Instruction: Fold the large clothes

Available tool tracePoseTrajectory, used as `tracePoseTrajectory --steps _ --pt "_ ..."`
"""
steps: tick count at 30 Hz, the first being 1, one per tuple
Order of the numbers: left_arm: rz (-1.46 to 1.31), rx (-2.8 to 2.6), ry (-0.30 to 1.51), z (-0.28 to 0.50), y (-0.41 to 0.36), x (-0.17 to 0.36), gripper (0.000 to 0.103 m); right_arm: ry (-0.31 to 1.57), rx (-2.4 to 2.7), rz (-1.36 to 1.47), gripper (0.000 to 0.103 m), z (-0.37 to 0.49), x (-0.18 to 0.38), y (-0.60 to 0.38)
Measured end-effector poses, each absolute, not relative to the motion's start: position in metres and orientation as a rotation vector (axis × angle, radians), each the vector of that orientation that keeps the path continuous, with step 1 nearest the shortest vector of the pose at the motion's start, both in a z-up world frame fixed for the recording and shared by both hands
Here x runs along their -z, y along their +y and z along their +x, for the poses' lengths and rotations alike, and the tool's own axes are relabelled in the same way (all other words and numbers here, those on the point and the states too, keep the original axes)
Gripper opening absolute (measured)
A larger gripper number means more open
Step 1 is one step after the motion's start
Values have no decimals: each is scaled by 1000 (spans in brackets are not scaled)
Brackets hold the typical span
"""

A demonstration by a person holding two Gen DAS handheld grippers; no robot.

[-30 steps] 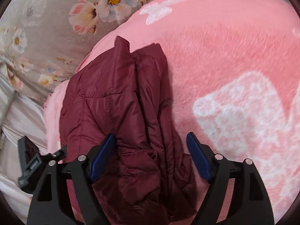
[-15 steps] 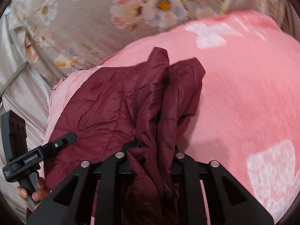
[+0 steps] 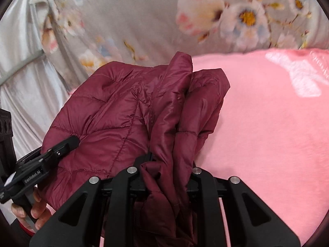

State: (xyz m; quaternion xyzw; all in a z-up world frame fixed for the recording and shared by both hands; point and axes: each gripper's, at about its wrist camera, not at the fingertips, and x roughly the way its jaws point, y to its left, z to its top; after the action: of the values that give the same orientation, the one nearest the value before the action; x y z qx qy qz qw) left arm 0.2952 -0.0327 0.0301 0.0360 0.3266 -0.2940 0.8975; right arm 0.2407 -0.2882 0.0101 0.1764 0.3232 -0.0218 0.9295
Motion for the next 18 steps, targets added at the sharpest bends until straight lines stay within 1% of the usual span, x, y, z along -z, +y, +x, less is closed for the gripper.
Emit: tracePoseTrajectory --steps 2,5,7,9,10,14,17,18 --pt "98 580 706 305 -34 -11 38 684 55 368 18 247 5 -287" --pt "92 564 708 305 -29 4 44 687 52 381 24 246 13 -291" --pt "82 546 727 305 -27 8 48 701 52 384 29 247 12 -292" --pt "68 530 766 305 -24 6 50 726 57 390 32 241 5 -295" --pt "68 517 785 304 -23 3 52 728 65 388 32 237 2 -294" --pt "96 410 837 287 -13 -16 52 706 127 369 33 204 -20 -293" --pt "167 319 814 267 -14 -30 52 676 149 299 33 187 -38 -278" --pt "191 291 800 259 -16 -35 52 667 146 273 31 184 -43 -271"
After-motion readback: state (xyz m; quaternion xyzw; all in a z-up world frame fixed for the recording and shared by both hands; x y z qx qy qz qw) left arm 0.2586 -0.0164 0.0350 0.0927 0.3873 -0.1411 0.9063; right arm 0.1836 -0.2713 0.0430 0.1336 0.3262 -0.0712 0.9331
